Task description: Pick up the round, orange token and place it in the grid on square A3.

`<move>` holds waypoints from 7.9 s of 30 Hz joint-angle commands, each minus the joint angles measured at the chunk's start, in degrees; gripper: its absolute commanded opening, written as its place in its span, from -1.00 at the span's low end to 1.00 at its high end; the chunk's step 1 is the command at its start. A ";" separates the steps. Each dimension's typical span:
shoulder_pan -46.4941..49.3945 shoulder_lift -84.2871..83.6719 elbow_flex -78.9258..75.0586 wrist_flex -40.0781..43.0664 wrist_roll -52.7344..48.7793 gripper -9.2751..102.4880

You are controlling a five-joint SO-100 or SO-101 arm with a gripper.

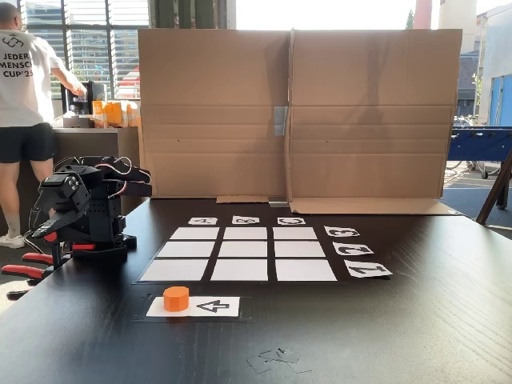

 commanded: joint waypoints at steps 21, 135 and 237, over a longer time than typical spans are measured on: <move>-10.37 -50.27 -61.00 24.87 -1.41 -0.52; -40.08 -129.38 -114.87 38.58 -24.61 -0.84; -133.86 -65.30 -25.93 14.06 -56.78 -0.48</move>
